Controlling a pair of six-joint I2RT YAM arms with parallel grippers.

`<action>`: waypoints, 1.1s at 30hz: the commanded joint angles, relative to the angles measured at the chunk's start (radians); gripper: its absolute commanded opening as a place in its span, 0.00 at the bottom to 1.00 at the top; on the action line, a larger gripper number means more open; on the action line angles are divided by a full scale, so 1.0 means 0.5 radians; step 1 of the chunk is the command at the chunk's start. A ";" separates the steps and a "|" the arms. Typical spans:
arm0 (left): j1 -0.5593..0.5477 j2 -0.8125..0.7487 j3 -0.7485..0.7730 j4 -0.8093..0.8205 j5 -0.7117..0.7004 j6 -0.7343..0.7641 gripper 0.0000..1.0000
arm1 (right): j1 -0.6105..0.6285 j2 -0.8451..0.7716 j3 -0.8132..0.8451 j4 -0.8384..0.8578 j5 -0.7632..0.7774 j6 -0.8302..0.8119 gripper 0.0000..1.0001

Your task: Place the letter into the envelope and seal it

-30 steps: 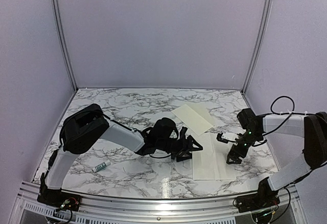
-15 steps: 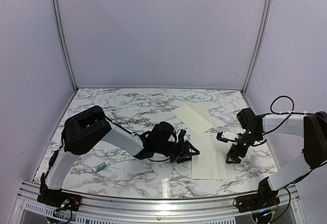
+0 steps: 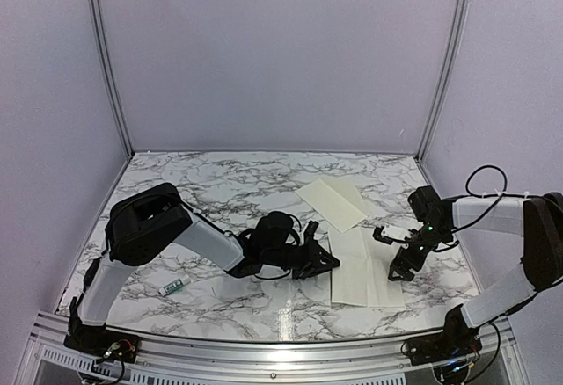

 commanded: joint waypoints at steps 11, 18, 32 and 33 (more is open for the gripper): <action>0.003 -0.347 -0.099 -0.035 -0.029 0.333 0.00 | -0.007 -0.326 0.305 -0.338 -0.103 0.005 0.98; 0.002 -0.732 -0.091 -0.763 -0.102 0.935 0.00 | -0.006 -0.505 0.697 -0.648 -0.566 -0.082 0.98; -0.012 -1.460 0.036 -2.034 -0.494 2.166 0.00 | 0.236 -0.432 0.944 -0.593 -0.960 -0.125 0.89; -0.014 -1.496 0.049 -2.077 -0.529 2.211 0.00 | 0.283 -0.417 0.959 -0.573 -0.985 -0.125 0.89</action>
